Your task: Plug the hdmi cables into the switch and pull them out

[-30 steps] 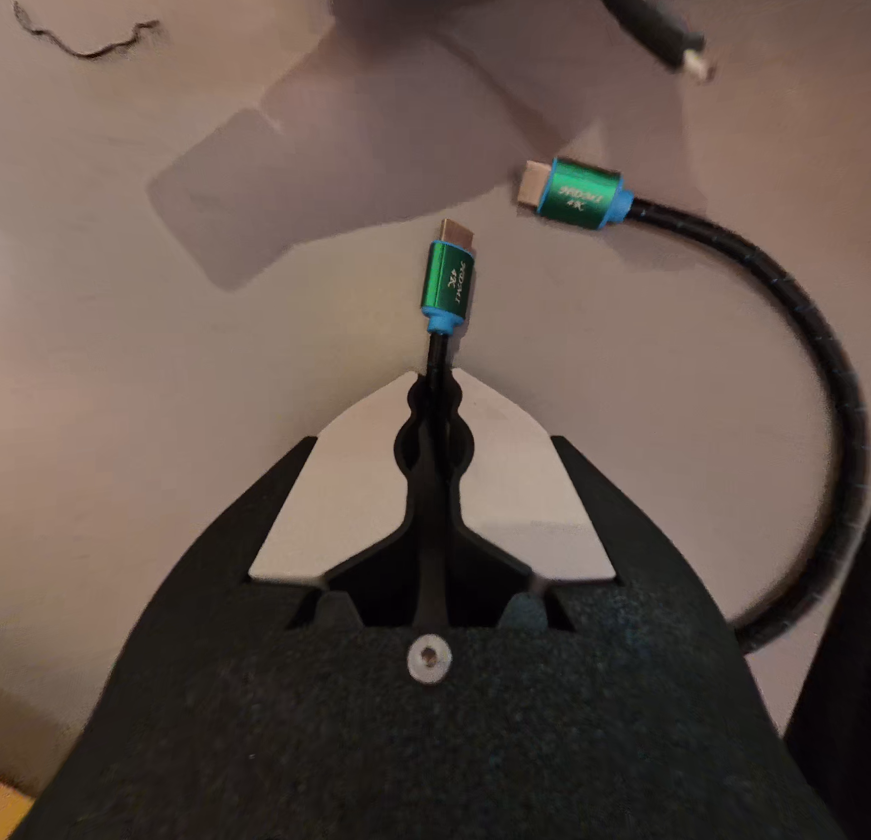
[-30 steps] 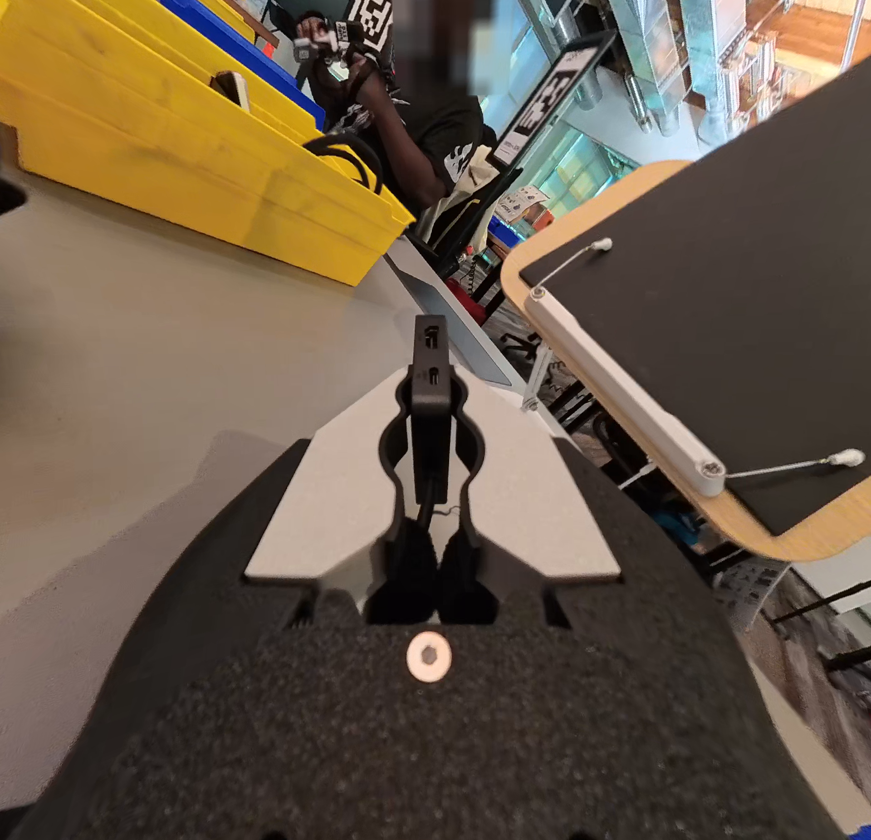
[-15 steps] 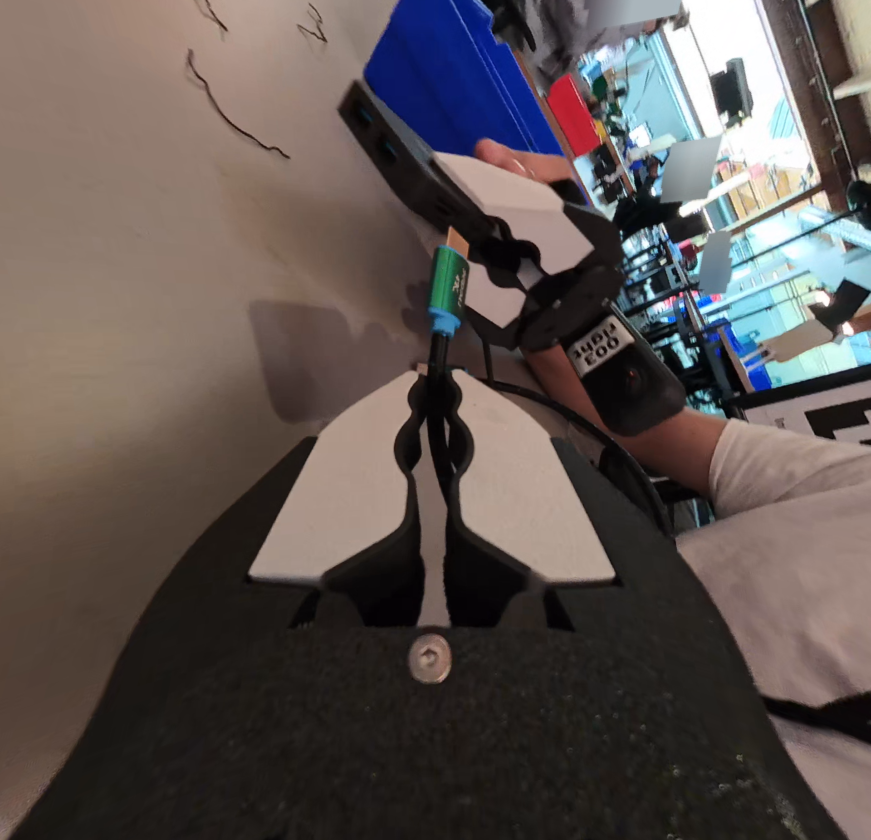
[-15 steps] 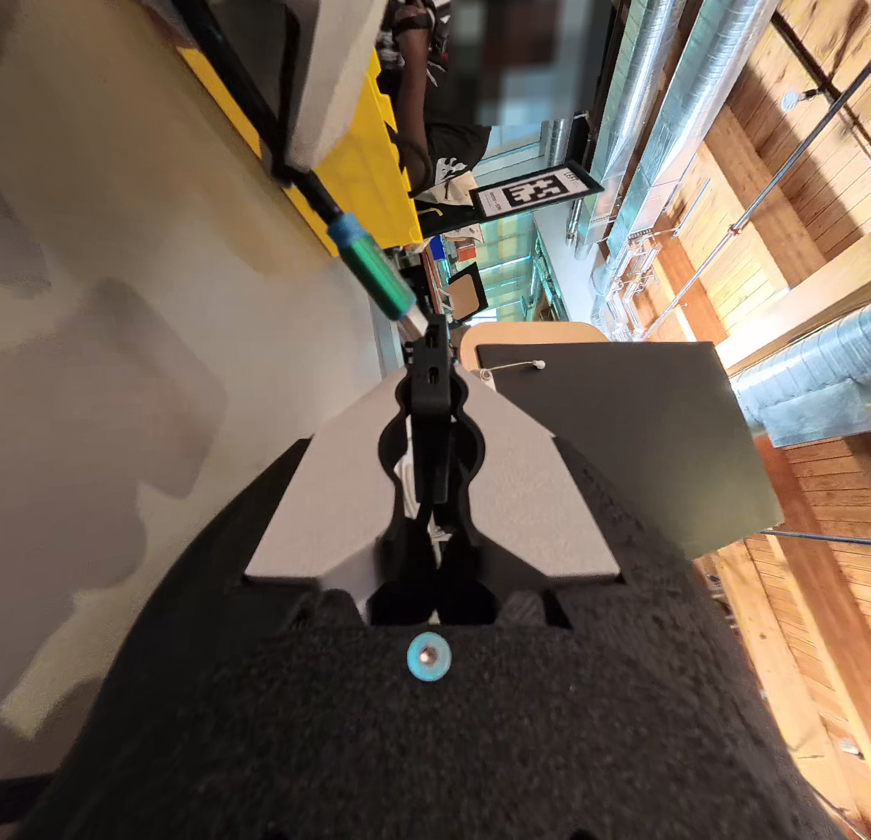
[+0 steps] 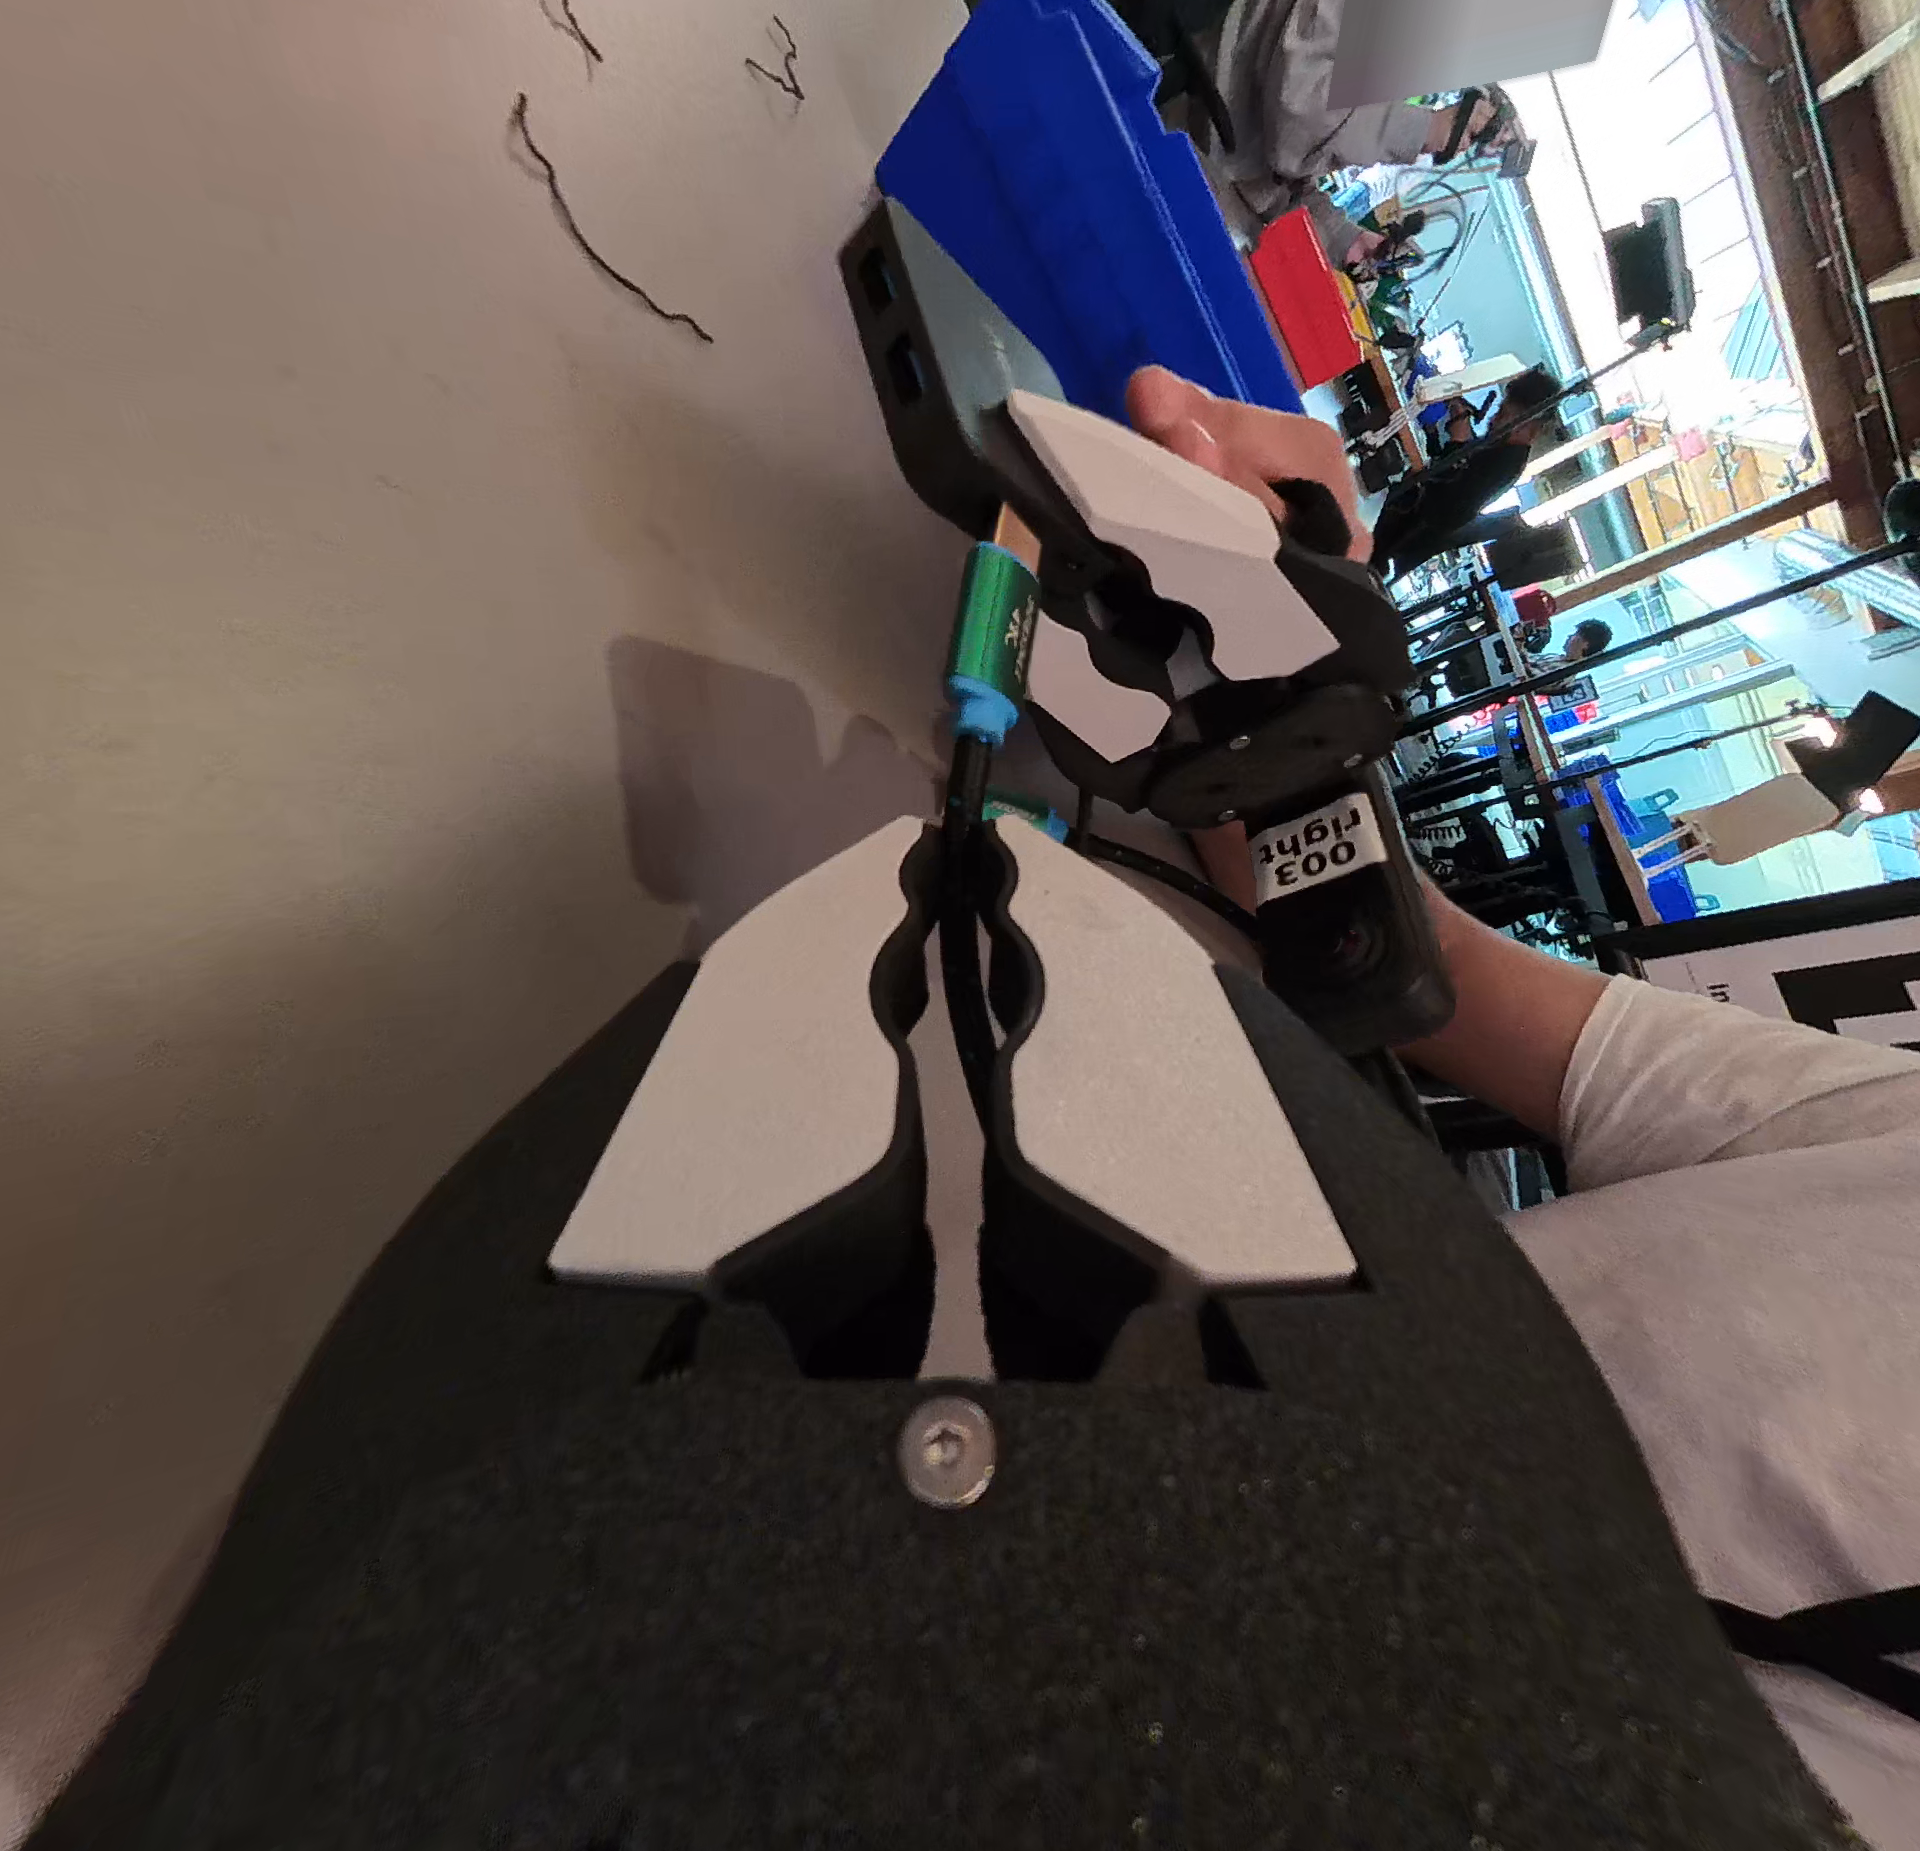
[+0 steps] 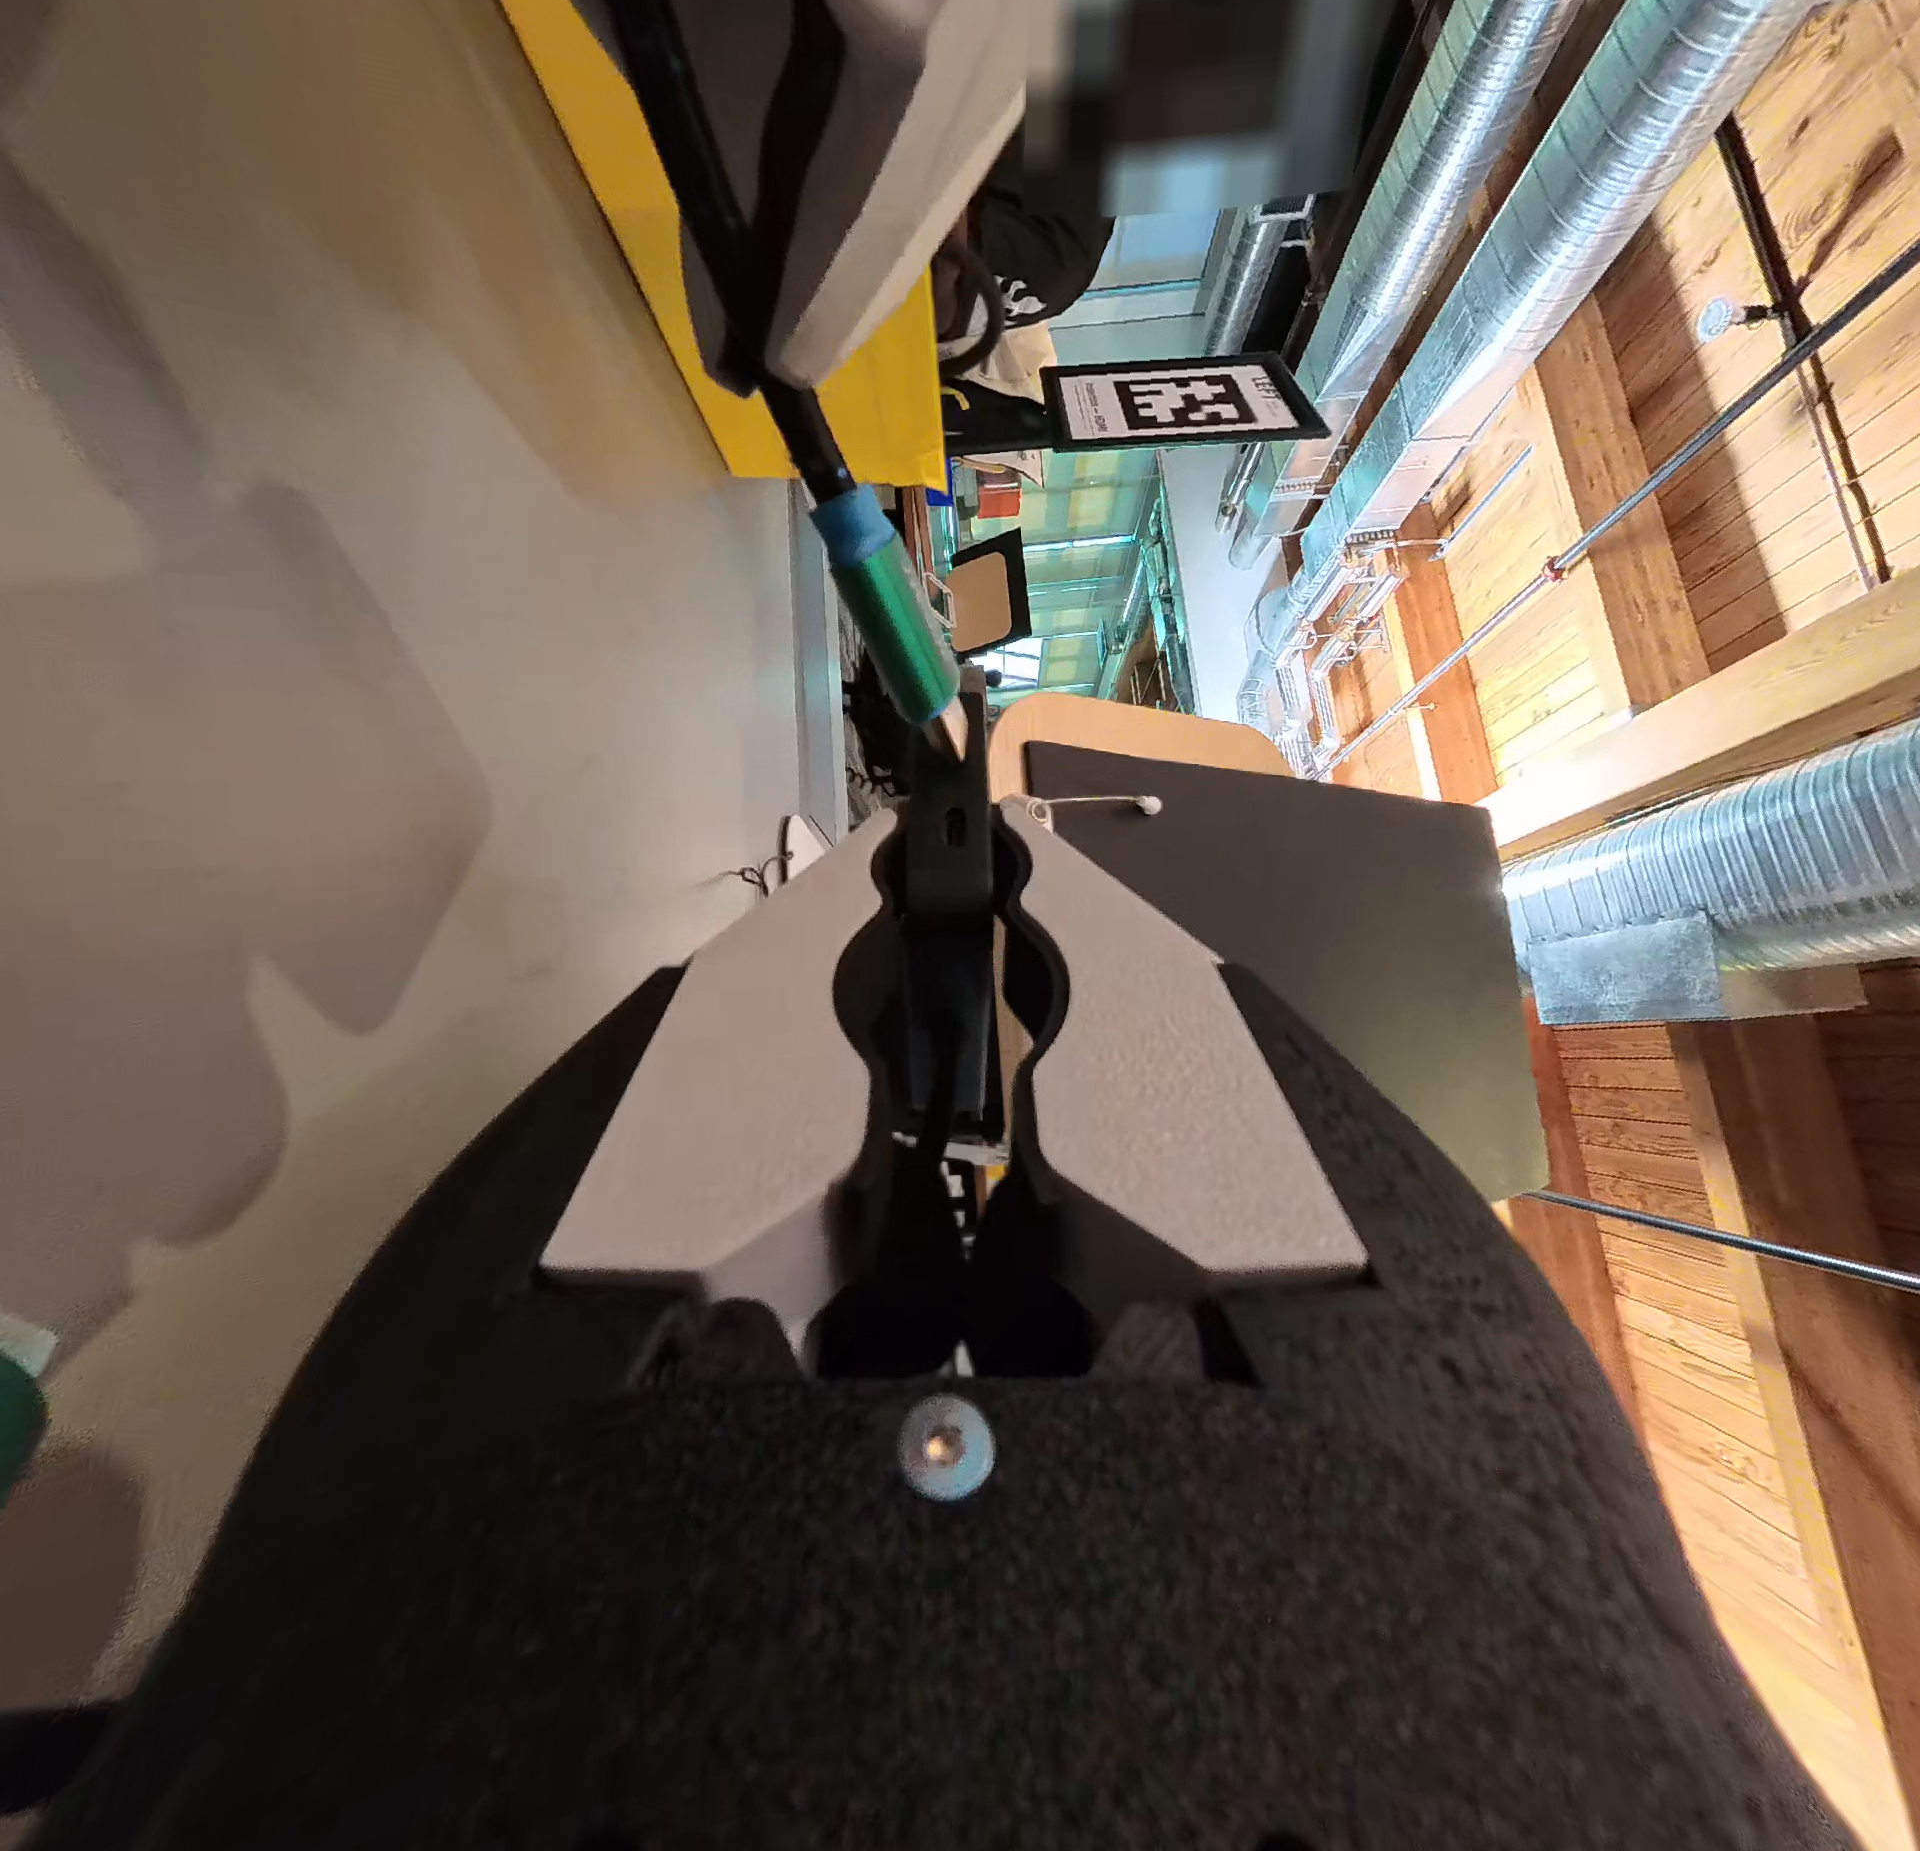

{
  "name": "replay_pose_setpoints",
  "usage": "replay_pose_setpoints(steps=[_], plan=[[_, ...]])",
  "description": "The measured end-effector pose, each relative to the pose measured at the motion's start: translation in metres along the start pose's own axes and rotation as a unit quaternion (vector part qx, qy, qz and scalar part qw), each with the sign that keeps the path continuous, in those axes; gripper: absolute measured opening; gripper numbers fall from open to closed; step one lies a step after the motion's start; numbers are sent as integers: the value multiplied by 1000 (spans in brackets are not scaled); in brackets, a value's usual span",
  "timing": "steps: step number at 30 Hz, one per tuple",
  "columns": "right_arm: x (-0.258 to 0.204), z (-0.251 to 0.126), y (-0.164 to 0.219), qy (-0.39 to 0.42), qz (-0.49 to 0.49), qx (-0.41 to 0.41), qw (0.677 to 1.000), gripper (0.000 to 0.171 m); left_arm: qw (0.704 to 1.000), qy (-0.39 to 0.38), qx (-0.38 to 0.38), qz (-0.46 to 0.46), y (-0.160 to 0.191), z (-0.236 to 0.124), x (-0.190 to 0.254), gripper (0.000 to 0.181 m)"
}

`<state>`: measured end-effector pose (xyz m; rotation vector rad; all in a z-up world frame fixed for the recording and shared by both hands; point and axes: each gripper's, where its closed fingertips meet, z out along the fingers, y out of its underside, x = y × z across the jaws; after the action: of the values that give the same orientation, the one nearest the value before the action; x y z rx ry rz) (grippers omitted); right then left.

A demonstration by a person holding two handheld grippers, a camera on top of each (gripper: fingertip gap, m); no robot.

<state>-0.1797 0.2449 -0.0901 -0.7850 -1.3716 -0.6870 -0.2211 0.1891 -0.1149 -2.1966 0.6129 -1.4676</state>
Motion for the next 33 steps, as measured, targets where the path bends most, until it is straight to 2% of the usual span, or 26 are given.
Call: replay_pose_setpoints(steps=[12, 17, 28, 31, 33], plan=[[-8, 3, -4, 7, -90, -28, 995, 12, 999, -34, -11, 15, 4, -3, -6, 6], [2, 3, -6, 30, -54, -31, 998, 12, 1000, -18, -1, 17, 2, -2, 1, 6], [0, 3, -5, 41, -56, -17, 997, 12, 1000, 10, 6, 16, 0, -3, 10, 6], [-3, 4, -6, 43, -63, -12, 997, 12, 999, 48, 14, -6, -5, -8, 19, 6], [-4, 3, -8, 47, -58, -3, 997, 12, 999, 35, 4, -2, -3, -9, 15, 6]])
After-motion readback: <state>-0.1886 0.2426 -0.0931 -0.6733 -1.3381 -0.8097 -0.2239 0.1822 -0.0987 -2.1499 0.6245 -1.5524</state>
